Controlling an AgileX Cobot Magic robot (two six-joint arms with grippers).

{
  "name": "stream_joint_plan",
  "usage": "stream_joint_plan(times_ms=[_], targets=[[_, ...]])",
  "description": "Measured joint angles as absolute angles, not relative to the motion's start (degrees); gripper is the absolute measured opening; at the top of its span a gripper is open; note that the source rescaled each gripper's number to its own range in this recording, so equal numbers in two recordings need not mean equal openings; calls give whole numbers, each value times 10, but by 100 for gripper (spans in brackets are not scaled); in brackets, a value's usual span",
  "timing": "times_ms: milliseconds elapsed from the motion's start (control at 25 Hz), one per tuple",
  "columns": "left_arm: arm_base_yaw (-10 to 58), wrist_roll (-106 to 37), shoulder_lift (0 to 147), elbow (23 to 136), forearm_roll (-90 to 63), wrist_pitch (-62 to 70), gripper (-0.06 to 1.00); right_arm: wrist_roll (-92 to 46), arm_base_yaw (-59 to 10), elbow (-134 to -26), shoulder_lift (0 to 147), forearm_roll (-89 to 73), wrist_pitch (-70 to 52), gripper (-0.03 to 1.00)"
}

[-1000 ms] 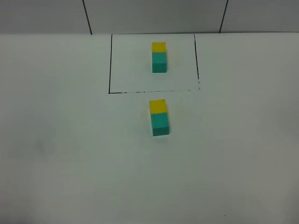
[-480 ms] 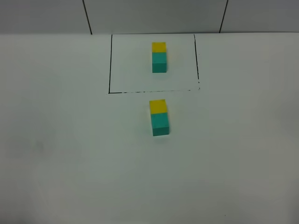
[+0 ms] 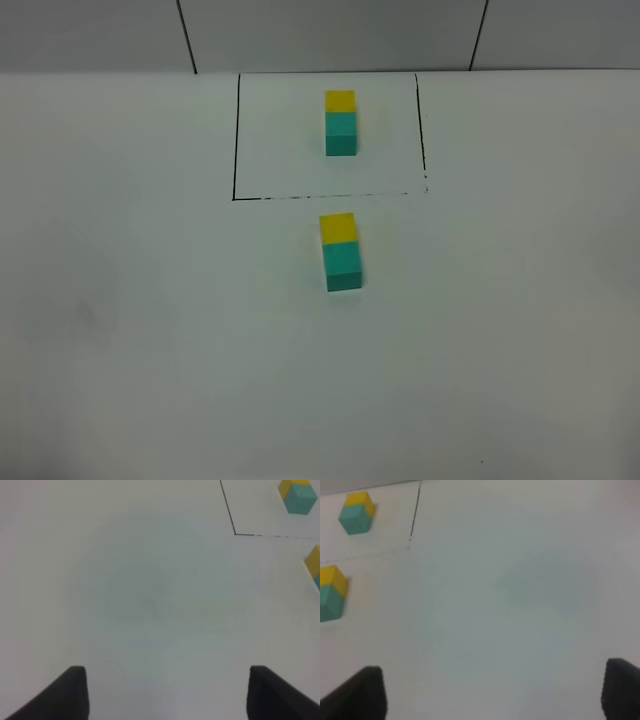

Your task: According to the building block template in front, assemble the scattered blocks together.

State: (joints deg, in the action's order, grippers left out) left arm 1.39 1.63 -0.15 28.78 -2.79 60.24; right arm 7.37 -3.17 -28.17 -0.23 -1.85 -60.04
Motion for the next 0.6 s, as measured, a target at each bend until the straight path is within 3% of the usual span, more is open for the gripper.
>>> stream_joint_plan(times_ms=[600], targets=[[14,16,-1,288,-28,602,42,56,-32,-282,-2,-34,-600,71]])
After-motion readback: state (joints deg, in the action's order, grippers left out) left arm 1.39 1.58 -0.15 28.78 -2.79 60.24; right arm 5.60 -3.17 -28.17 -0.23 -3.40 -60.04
